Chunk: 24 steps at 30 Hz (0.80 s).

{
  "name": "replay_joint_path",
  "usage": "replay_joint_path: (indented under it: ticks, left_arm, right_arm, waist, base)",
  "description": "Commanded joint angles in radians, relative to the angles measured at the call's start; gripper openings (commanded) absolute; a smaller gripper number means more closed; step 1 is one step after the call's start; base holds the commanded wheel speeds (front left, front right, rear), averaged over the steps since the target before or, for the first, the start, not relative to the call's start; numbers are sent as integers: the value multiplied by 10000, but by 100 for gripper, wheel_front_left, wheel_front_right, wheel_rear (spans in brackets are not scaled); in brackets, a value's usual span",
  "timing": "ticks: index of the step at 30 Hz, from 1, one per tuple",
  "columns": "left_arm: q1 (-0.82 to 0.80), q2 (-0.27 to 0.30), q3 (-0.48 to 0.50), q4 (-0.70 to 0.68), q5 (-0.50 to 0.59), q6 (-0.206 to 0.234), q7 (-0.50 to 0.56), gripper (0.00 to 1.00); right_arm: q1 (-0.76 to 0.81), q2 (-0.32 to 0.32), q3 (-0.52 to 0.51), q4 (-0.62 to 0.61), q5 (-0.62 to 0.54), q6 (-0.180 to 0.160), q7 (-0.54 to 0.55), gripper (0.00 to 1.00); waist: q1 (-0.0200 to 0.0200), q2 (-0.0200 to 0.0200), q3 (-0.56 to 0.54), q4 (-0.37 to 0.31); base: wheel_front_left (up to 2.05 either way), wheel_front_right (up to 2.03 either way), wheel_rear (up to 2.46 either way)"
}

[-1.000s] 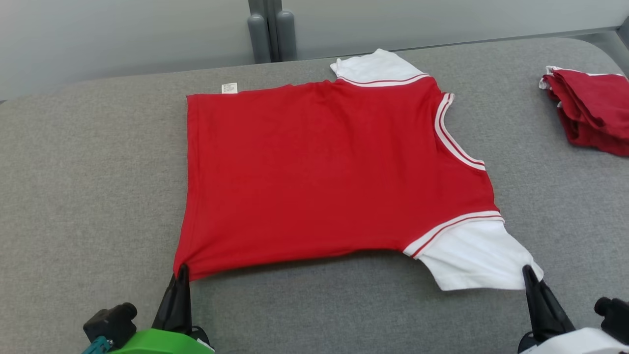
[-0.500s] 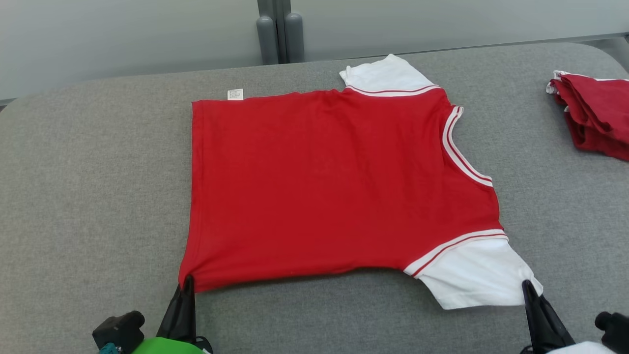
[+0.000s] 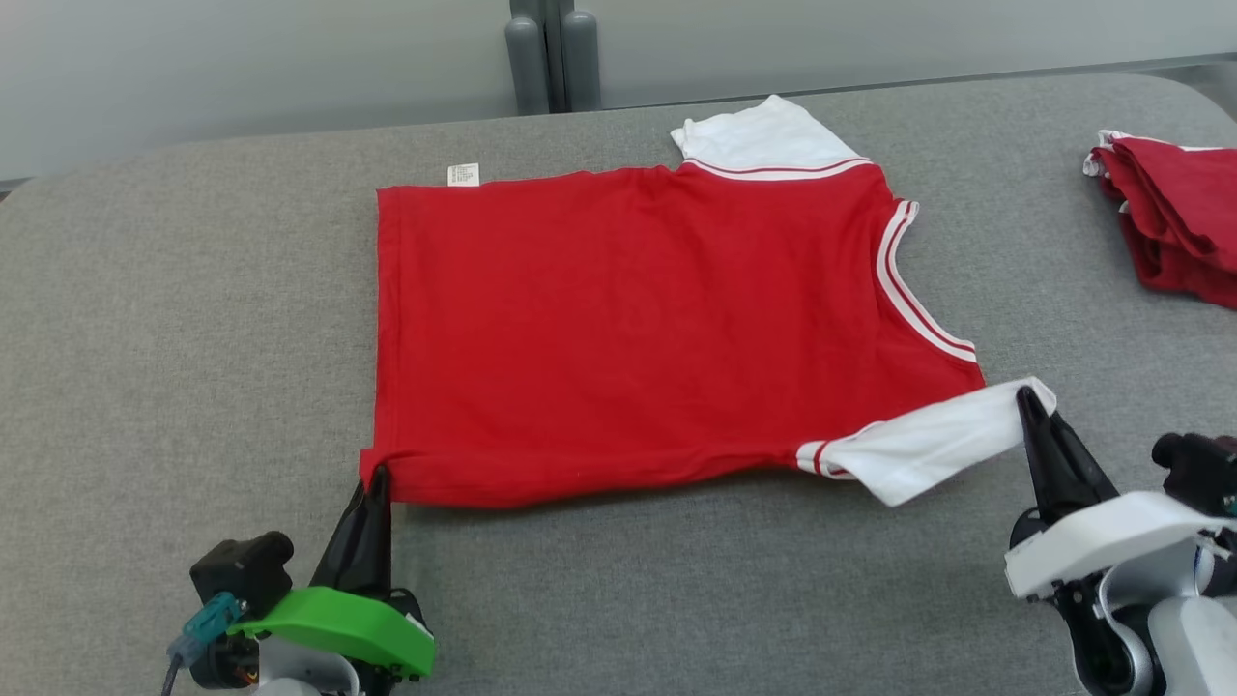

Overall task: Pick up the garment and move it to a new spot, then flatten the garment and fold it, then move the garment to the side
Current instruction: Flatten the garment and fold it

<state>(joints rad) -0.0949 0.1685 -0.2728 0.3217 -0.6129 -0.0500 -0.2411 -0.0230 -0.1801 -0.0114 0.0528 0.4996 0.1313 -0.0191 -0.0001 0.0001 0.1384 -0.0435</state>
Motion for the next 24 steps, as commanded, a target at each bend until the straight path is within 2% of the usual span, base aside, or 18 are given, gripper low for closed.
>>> replay_joint_path:
  ticks: [1, 12, 21, 22, 23, 24]
  left_arm:
    - [-264, 53, -57, 22, 109, -17, 69, 0]
    - [-1806, 123, -481, 535, 479, -168, 426, 0]
    - [-3021, 24, -691, 1595, 567, -345, 459, 0]
    - [-3154, 17, -684, 1788, 560, -353, 442, 0]
    - [-3256, 16, -690, 1935, 589, -354, 393, 11]
    - [-3377, -11, -702, 2096, 599, -370, 338, 35]
  right_arm:
    - [-440, -140, 10, 285, 51, -13, -57, 0]
    - [-3490, -633, 633, 3322, 47, -13, -517, 0]
    - [-5335, -638, 1156, 5864, 6, -13, -1145, 0]
    - [-5499, -634, 1216, 6094, 45, -13, -1292, 4]
    - [-5611, -616, 1271, 6269, 103, -13, -1417, 42]
    - [-5716, -539, 1414, 6381, 278, -12, -1572, 100]
  waist:
    - [1, -1, 101, 71]
    - [1, -1, 724, 490]
    - [1, -1, 1064, 663]
    - [1, -1, 1091, 660]
    - [1, -1, 1110, 654]
    - [1, -1, 1129, 648]
  base:
    - [0, 0, 0]
    - [0, 0, 0]
    - [0, 0, 0]
    - [0, 0, 0]
    - [0, 0, 0]
    - [0, 0, 0]
